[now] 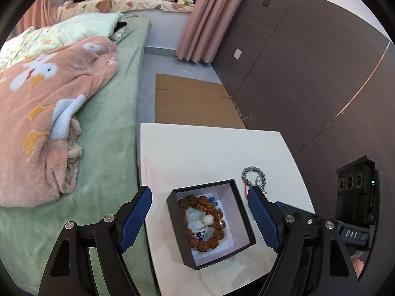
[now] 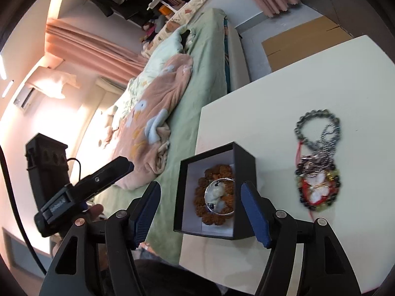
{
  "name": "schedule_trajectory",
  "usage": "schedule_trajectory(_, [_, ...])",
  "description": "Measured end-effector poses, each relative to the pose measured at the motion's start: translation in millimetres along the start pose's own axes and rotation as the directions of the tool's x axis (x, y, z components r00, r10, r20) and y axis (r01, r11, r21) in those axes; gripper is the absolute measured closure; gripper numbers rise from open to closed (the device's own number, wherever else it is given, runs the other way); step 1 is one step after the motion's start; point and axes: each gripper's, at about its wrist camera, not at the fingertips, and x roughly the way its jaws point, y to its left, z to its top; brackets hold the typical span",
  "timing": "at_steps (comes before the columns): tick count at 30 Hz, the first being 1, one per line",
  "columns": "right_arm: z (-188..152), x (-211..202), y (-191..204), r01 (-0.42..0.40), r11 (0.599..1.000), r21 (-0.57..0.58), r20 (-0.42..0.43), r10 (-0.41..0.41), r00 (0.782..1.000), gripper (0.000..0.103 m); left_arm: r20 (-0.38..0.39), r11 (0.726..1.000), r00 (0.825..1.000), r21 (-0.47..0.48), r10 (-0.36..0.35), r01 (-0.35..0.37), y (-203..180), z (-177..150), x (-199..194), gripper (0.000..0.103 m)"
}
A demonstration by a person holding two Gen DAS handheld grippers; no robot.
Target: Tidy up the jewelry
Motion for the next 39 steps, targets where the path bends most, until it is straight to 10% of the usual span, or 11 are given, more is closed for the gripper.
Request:
schedule_trajectory(22, [-3, -97, -85, 0.249, 0.938, 0.241, 0.068, -0.272, 0.96, 0.033, -0.107, 0.973, 0.993, 0.22, -0.044, 0.066, -114, -2, 56, 0.035])
schedule_trajectory(39, [1, -125, -131, 0.255, 0.882, 0.395, 0.069, -0.306, 0.95, 0.033, -0.256, 0.949, 0.964, 0.316, 0.069, 0.016, -158, -19, 145, 0.055])
